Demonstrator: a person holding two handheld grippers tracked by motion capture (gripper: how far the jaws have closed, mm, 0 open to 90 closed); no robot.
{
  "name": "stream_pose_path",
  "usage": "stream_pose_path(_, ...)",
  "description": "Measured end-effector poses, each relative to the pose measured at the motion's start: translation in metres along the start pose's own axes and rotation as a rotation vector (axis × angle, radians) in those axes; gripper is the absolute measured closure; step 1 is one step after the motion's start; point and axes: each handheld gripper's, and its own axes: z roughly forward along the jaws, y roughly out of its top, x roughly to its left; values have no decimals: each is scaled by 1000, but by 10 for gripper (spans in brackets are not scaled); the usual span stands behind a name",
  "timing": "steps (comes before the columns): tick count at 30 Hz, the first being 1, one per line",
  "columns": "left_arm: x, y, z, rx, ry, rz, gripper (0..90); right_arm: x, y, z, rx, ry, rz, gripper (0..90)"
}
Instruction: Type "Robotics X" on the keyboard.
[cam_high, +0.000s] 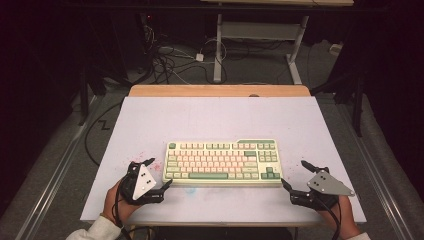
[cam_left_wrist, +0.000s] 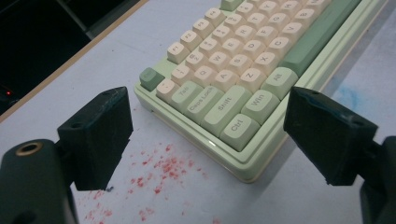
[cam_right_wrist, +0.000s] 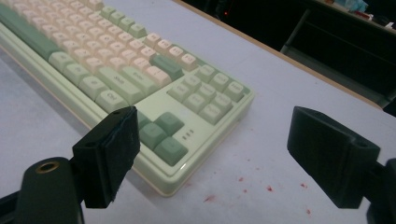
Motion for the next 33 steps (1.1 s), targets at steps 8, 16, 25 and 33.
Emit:
stream_pose_path(8,-3,1,0,-1,-11,10,151,1,-1,-3,0,-1,-9,176)
stream_pose_path(16,-4,0,-2,-8,-16,12,151,6,3,-6,-4,-2,-20,176)
stream_pose_path(25,-4,0,0,0,-18,14,151,5,2,-4,-3,-2,-22,176)
stream_pose_path(33,-4,1,0,-3,-14,11,151,6,3,-5,-4,-4,-24,175)
